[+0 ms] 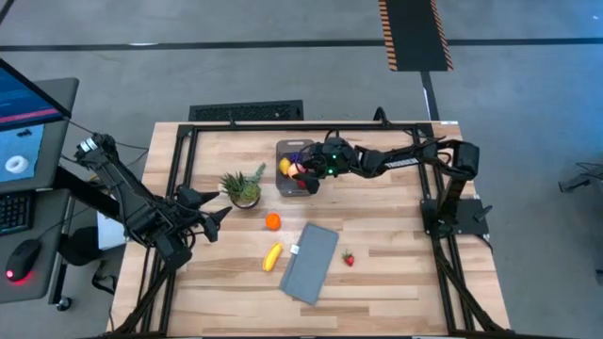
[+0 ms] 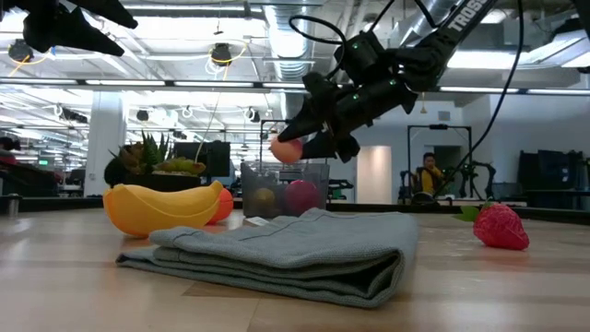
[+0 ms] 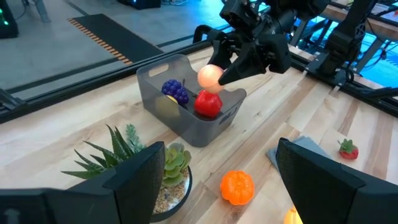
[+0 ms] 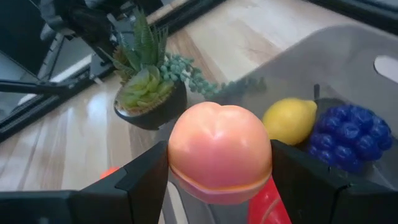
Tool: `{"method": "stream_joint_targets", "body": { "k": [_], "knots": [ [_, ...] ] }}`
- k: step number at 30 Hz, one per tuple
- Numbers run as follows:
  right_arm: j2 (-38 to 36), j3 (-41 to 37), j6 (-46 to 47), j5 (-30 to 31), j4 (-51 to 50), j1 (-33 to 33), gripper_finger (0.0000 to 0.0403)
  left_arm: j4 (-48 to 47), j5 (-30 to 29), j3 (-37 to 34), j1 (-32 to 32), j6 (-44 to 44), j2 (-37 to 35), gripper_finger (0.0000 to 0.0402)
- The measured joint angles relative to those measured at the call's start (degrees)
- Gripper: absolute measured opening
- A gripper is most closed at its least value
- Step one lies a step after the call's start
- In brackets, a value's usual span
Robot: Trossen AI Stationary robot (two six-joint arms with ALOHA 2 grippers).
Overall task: Pick and placing Produce into tupperware
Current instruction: Put the pink peach into the black bin
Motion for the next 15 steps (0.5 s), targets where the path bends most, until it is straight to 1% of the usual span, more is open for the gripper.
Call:
{"method": "stream_joint_targets", "body": {
  "k": [2, 7, 10, 15],
  "knots": [
    [-0.02, 1.05, -0.08, 0.0, -2.01, -0.02, 0.0282, -0.02, -0.02, 0.0, -0.01, 0.02, 0.0, 0.0295],
    [-0.02, 3.39, -0.7, 0.07, -2.89, -0.45, 0.0282, -0.07, -0.2, 0.0, 0.0, 0.02, 0.01, 0.0295],
    [-0.03, 4.22, -0.72, 0.08, -6.12, -1.1, 0.0282, -0.07, -0.2, 0.0, -0.01, 0.02, 0.02, 0.0295],
    [2.2, 4.32, -0.25, 0.02, -6.93, -0.69, 0.0282, -0.07, -0.19, 0.0, 0.0, 0.0, 0.0, 0.0295]
  ]
}}
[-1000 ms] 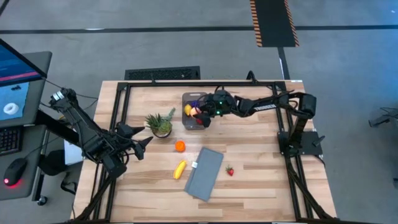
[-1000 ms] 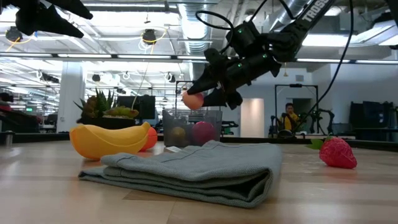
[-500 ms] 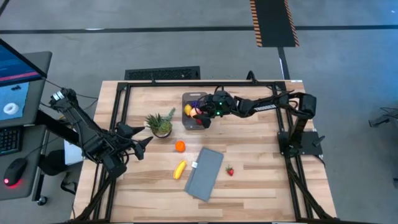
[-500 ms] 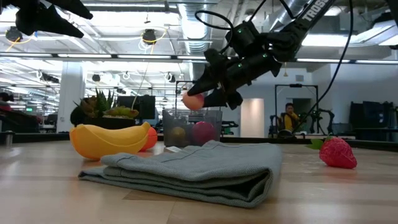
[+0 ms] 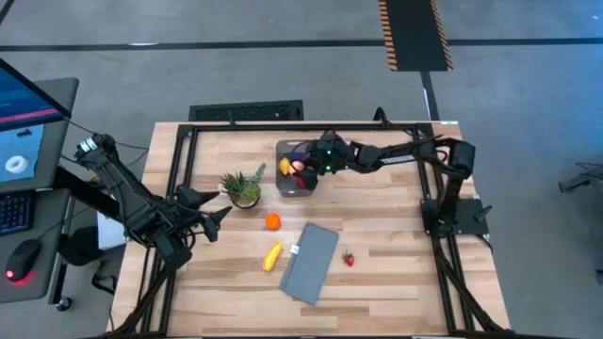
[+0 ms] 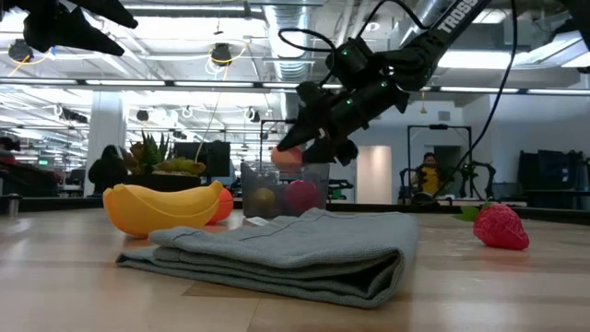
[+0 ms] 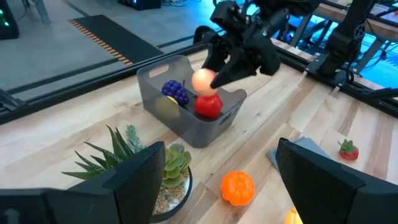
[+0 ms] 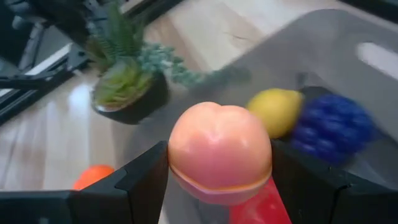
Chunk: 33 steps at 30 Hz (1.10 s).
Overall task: Pick and placing Produce into tupperware
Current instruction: Put the pink peach into the black bin
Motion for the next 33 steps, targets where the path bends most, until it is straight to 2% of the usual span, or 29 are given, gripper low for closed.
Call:
{"method": "stream_joint_targets", "body": {
  "k": [9, 18, 26, 33],
  "knots": [
    [5.4, 3.98, 0.43, -0.24, -2.02, 2.57, 0.0282, -0.13, 0.05, 0.0, 0.02, 0.0, 0.02, 0.0295],
    [6.17, 4.66, 1.12, -0.3, -2.1, 2.3, 0.0282, -0.16, 1.9, 0.0, -0.03, -0.05, 0.02, 0.0295],
    [6.17, 4.66, 1.58, -6.88, -1.7, 1.17, 0.0284, -0.25, 1.35, 0.0, -0.01, -0.02, 0.02, 0.0295],
    [6.17, 4.66, 2.11, -8.04, -1.43, 0.45, 0.0307, -0.57, 0.52, 0.0, -0.01, -0.02, 0.02, 0.0295]
  ]
}}
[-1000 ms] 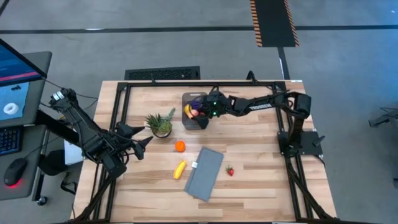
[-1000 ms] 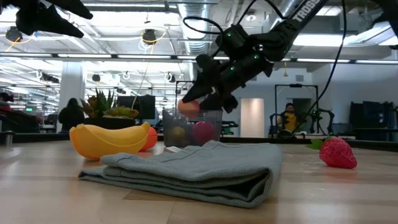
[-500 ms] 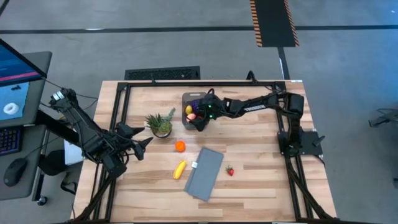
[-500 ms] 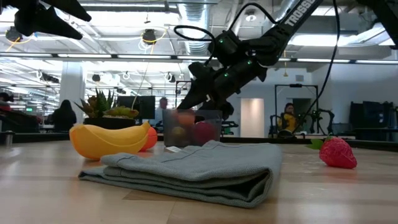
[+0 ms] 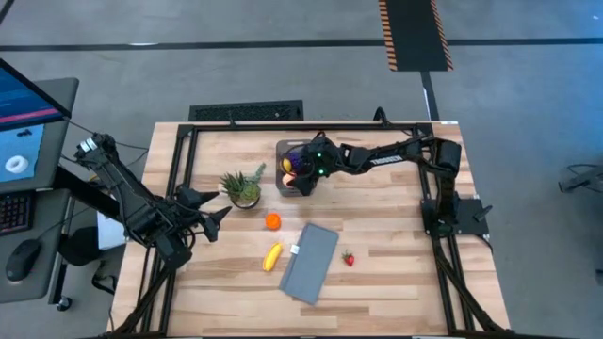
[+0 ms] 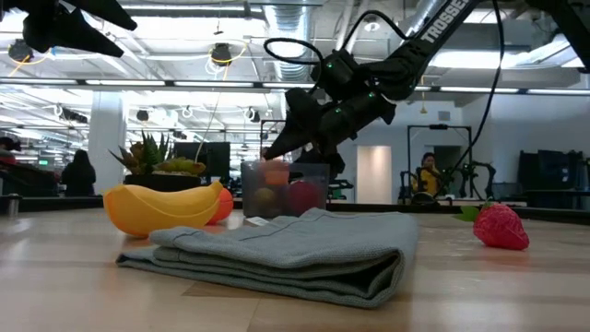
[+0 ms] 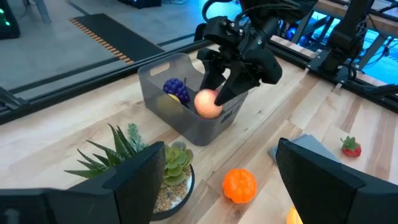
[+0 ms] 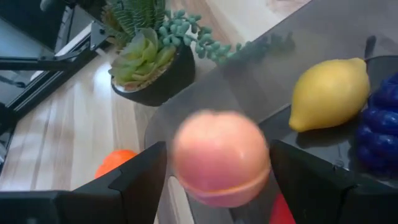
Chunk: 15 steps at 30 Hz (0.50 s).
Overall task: Pick and placing Produce into tupperware
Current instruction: Put the pink peach into the black bin, then put the yellow banana into the black bin
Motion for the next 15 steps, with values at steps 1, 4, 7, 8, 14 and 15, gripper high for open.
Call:
{"method": "stream_joint_targets", "body": {
  "k": [1, 4, 7, 8, 14, 15],
  "knots": [
    [0.0, 0.0, 0.02, -0.02, 0.13, 0.01, 0.0309, 0.02, 0.0, 0.0, 0.0, 0.0, 0.0, 0.0295],
    [0.0, -0.01, 0.01, -0.37, 1.12, 0.1, 0.031, 0.02, -0.02, 0.0, 0.0, -0.01, 0.0, 0.0295],
    [0.0, -0.02, 0.02, -1.07, 1.73, 0.11, 0.0311, 0.02, -0.02, 0.0, 0.0, -0.01, 0.0, 0.0295],
    [0.0, -0.02, 0.02, -1.09, 1.74, 0.1, 0.0311, 0.02, -0.02, 0.0, 0.0, -0.02, 0.0, 0.0295],
    [0.0, -0.02, 0.02, -1.22, 1.67, 0.08, 0.0311, 0.02, -0.04, 0.0, 0.0, -0.02, 0.0, 0.0295],
    [0.0, -0.02, 0.02, -1.2, 1.65, 0.09, 0.0311, 0.02, -0.02, 0.0, 0.0, -0.02, 0.0, 0.0295]
  ]
}}
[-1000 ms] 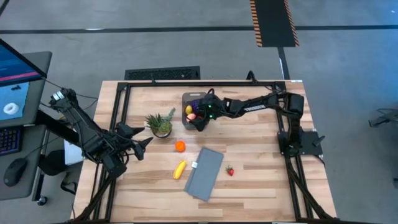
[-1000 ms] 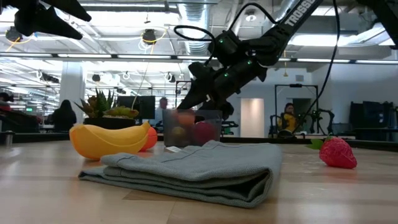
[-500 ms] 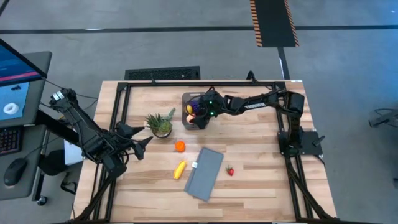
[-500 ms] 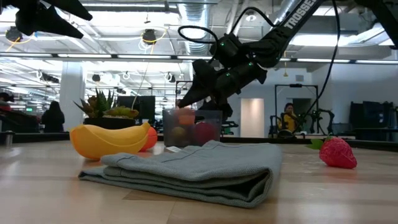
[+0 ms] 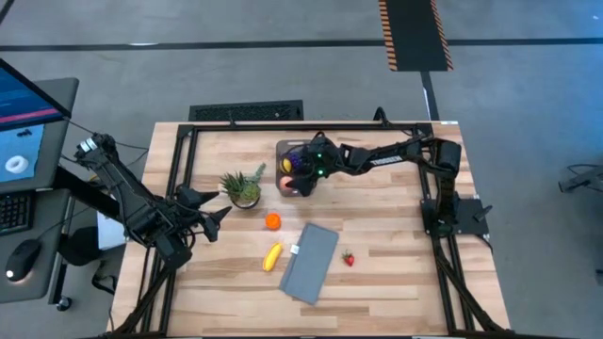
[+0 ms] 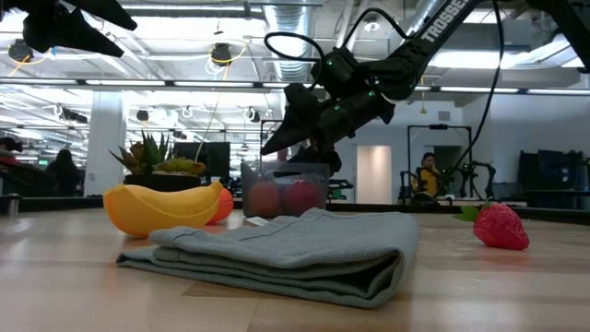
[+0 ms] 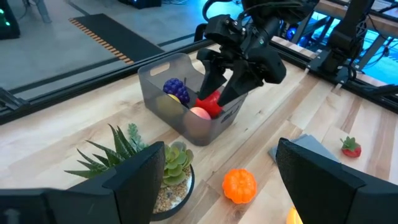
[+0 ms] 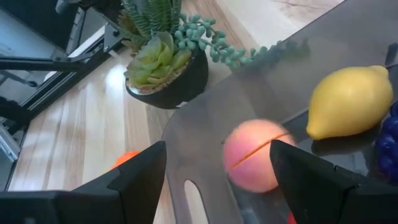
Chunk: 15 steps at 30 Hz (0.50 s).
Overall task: Pick and placing Produce into tupperware
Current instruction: Put the yellow banana into the black bin
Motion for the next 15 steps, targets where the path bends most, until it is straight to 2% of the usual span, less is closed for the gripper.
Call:
{"method": "stream_joint_targets", "body": {
  "k": [6, 10, 15],
  "knots": [
    [0.0, -0.02, 3.3, -0.84, 3.65, -0.06, 0.0311, 0.02, 0.0, 0.0, 0.0, -0.02, 0.0, 0.0295],
    [-0.06, 0.01, 6.89, -4.62, 8.39, -0.85, 0.0311, 0.02, 0.0, 0.0, 0.0, -0.03, 0.0, 0.0295],
    [-0.09, 1.4, 7.02, -9.83, 7.16, -1.7, 0.0311, 0.2, 0.38, 0.0, 0.0, -0.28, 0.0, 0.0295]
  ]
}}
